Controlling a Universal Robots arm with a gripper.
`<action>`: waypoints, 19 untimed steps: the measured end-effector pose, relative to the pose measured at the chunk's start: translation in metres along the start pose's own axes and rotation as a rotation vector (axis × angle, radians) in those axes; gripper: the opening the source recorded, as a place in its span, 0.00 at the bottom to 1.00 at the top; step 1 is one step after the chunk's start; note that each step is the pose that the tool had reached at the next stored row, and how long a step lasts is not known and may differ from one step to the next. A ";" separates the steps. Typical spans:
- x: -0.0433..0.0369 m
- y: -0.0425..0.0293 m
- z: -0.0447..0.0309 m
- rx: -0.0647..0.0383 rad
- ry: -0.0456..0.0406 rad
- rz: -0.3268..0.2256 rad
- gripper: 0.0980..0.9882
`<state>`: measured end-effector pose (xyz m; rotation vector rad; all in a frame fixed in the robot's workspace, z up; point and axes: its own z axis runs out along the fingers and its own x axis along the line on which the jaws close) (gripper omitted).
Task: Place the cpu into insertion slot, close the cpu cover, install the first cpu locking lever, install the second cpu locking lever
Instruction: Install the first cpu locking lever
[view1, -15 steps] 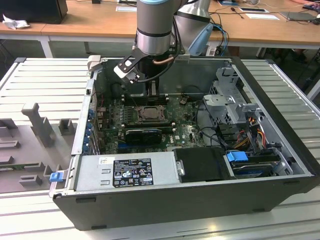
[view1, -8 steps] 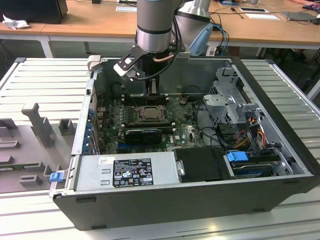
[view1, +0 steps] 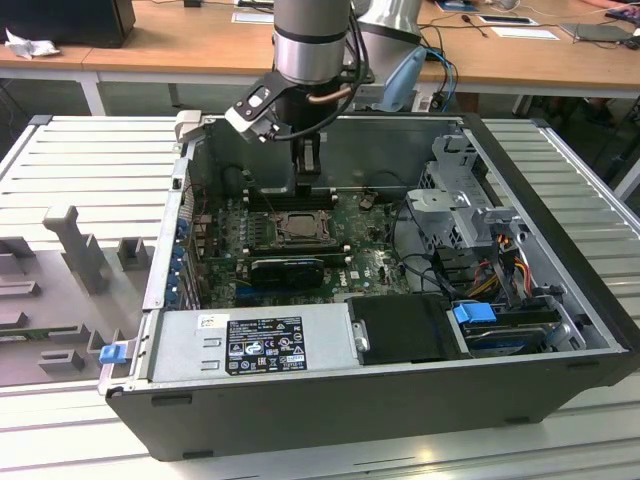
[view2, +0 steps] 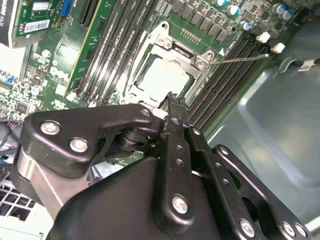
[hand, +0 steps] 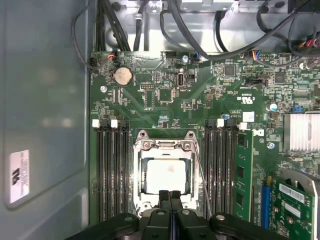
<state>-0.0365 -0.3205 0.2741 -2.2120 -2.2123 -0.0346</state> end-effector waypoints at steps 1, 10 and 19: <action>0.0001 0.0000 -0.0043 0.000 -0.0002 0.000 0.01; 0.0002 0.0000 -0.0091 0.003 0.0006 -0.141 0.01; 0.0002 0.0001 -0.0091 0.006 0.0015 -0.256 0.01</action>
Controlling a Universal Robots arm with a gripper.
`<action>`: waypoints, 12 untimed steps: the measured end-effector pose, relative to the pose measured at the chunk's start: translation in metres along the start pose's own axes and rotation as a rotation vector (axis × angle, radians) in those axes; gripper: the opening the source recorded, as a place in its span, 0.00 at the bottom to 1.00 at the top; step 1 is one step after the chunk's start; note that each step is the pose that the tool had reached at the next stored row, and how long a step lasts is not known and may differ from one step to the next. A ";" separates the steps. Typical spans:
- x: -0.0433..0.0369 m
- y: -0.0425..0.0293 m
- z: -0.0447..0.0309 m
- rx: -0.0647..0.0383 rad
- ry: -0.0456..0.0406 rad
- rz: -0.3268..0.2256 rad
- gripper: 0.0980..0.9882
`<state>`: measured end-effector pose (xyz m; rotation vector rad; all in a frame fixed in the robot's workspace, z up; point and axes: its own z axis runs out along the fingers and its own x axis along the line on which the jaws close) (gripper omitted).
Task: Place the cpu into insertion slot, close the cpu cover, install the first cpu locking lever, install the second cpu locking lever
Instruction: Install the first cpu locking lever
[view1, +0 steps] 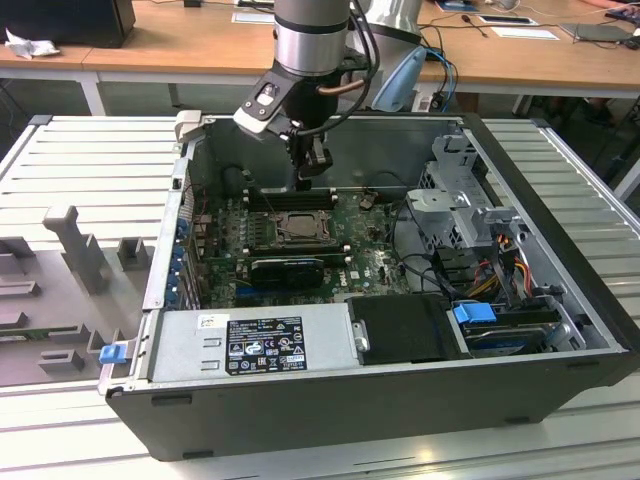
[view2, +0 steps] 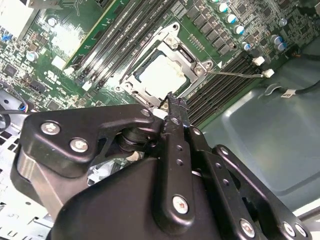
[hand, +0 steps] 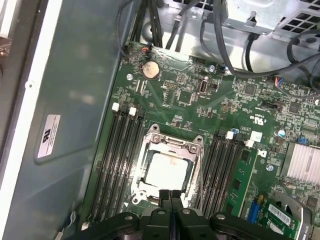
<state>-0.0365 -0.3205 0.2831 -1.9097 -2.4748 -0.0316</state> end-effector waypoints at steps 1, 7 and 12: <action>0.0000 0.0000 0.0000 0.000 0.0000 -0.004 0.01; 0.0000 0.0000 0.0000 0.001 0.0002 -0.034 0.01; 0.0000 0.0000 0.0000 0.002 0.0004 -0.066 0.01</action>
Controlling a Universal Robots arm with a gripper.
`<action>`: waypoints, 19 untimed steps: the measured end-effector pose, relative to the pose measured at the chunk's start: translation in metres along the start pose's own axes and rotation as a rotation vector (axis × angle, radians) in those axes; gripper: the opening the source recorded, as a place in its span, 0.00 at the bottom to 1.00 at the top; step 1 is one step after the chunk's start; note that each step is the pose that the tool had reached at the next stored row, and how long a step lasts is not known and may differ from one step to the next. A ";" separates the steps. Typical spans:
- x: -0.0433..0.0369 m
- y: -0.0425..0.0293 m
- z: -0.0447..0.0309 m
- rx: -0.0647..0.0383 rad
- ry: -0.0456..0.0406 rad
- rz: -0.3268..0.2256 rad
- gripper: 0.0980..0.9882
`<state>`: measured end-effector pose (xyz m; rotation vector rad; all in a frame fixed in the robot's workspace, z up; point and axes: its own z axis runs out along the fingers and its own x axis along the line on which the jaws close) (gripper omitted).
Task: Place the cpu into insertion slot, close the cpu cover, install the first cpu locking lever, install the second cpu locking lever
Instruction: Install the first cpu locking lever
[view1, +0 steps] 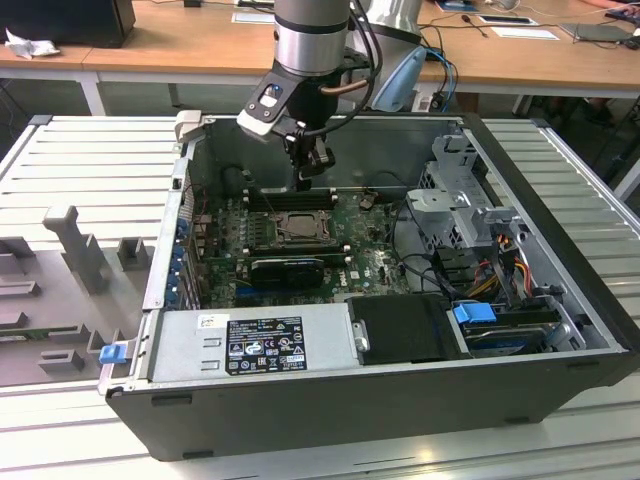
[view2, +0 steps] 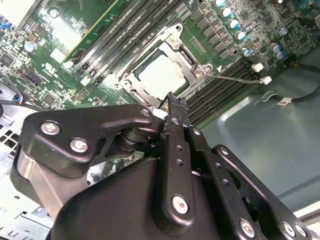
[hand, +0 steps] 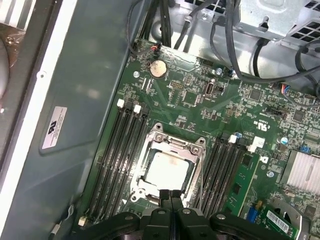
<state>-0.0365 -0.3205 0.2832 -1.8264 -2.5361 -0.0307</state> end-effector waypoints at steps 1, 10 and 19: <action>0.0000 0.0000 0.0000 0.000 0.0000 -0.005 0.01; 0.0000 0.0000 0.0000 0.001 0.0004 -0.055 0.01; 0.0000 0.0000 0.0000 0.002 0.0006 -0.096 0.01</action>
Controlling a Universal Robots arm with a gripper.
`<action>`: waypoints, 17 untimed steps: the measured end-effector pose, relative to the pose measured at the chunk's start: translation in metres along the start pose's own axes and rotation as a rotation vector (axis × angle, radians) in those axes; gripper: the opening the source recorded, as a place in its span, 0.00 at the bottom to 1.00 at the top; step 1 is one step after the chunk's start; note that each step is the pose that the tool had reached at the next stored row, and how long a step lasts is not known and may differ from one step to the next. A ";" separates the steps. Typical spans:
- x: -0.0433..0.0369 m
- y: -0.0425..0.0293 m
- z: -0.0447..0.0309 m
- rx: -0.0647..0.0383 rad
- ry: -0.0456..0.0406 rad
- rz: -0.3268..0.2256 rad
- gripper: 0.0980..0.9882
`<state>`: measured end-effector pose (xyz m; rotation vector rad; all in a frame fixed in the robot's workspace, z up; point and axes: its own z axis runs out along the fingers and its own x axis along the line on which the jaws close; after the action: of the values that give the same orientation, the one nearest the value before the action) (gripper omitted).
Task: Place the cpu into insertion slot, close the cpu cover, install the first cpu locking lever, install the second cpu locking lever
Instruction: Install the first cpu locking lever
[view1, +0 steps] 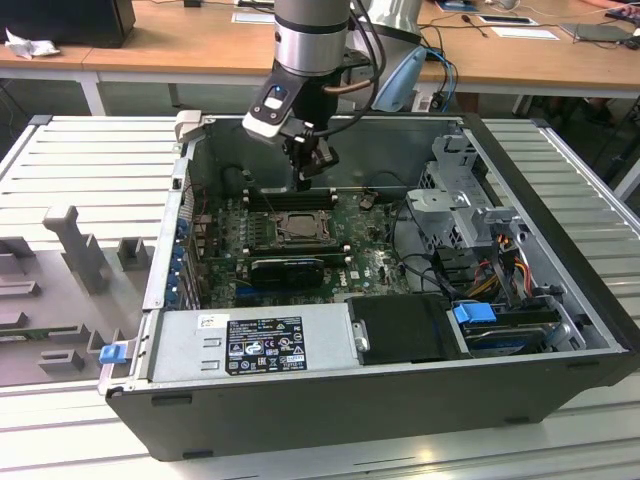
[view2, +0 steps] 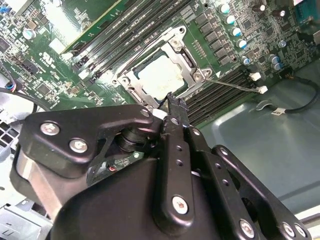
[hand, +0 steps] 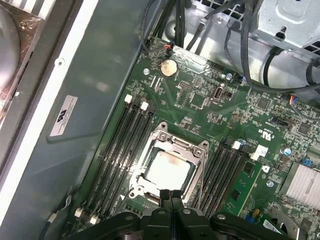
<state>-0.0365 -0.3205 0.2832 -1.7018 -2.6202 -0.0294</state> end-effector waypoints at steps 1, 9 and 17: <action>0.0000 0.0000 0.0000 0.000 0.0000 -0.004 0.01; 0.0000 0.0000 0.0000 0.001 0.0004 -0.051 0.01; 0.0000 0.0000 0.0000 0.002 0.0007 -0.100 0.01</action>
<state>-0.0365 -0.3205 0.2831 -1.5686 -2.7010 -0.0281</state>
